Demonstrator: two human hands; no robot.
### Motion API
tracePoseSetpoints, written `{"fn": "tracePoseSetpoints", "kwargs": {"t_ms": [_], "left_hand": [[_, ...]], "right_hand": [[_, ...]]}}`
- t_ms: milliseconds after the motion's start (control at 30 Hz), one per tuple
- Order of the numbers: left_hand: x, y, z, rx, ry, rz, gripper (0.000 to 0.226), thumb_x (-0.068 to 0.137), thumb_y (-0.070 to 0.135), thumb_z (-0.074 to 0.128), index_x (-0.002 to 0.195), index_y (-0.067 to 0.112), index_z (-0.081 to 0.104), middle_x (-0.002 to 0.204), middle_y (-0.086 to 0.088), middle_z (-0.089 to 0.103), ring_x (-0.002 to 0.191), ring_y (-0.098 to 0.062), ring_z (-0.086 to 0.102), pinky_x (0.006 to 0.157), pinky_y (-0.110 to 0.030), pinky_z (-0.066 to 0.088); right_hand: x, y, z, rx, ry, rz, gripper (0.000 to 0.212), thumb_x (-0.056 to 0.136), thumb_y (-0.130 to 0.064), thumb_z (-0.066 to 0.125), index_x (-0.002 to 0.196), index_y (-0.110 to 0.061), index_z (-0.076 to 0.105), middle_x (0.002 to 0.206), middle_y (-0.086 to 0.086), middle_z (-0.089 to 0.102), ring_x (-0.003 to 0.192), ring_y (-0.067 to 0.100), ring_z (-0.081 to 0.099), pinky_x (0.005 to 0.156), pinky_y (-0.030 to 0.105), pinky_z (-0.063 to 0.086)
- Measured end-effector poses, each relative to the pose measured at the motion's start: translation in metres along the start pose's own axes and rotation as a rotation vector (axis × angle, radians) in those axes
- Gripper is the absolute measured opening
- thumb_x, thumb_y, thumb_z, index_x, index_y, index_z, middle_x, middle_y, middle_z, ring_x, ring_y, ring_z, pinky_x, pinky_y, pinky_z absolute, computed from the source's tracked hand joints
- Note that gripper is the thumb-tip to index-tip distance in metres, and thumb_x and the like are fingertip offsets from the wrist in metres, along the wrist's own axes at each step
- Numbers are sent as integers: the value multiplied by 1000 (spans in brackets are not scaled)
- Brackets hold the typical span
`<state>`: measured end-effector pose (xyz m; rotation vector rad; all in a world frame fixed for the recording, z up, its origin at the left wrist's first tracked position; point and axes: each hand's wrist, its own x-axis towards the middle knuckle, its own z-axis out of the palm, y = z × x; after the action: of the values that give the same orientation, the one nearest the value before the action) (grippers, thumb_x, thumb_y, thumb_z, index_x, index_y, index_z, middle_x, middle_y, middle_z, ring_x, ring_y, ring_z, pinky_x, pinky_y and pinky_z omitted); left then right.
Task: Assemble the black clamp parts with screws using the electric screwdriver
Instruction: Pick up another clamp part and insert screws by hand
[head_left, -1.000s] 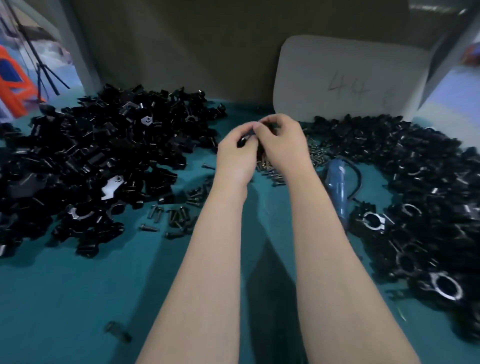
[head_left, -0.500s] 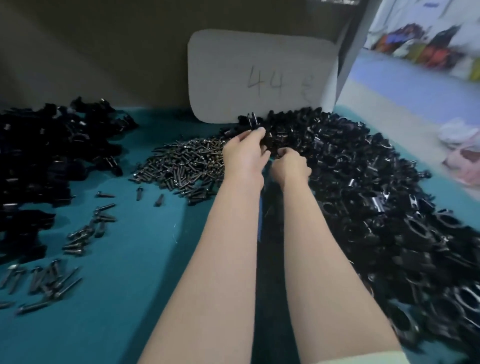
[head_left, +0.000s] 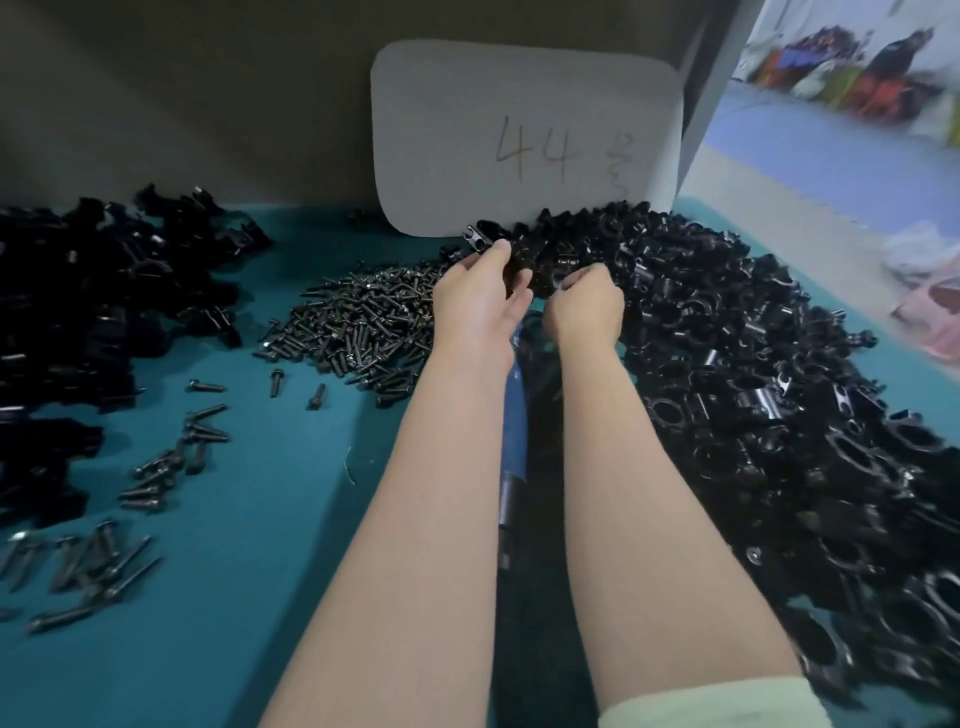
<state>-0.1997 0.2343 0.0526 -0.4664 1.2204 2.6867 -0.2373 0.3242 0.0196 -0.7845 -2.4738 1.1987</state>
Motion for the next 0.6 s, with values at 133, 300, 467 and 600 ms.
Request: {"fn": "tracePoseSetpoints", "kwargs": {"t_ms": [133, 300, 467, 600], "left_hand": [[-16, 9, -15, 44, 26, 16, 27, 97, 19, 57, 121, 7, 57, 119, -9, 61, 108, -21, 61, 94, -29, 51], [-50, 16, -49, -5, 70, 93, 54, 99, 17, 53, 148, 7, 32, 140, -16, 51, 122, -29, 56, 108, -37, 43], [-88, 14, -95, -73, 113, 259, 48, 103, 12, 43, 147, 28, 31, 126, -6, 54, 90, -21, 65, 72, -27, 57], [-97, 12, -120, -140, 113, 278, 26, 104, 6, 34, 119, 15, 54, 117, -17, 61, 85, -21, 64, 72, -25, 55]], "right_hand": [[-27, -15, -22, 231, -10, -188, 20, 96, -20, 51, 113, -10, 57, 101, -2, 56, 90, 13, 50, 77, 21, 37], [-88, -8, -38, 435, -193, -303, 27, 98, -25, 48, 80, -10, 63, 51, -6, 57, 53, 11, 54, 67, 32, 48], [-144, -1, -28, 836, -576, -113, 26, 102, -18, 41, 79, -17, 54, 49, -8, 54, 44, 7, 51, 54, 22, 41], [-165, -5, -15, 835, -740, -120, 26, 104, -16, 36, 86, -19, 55, 52, -7, 54, 46, 8, 51, 54, 20, 41]]}}
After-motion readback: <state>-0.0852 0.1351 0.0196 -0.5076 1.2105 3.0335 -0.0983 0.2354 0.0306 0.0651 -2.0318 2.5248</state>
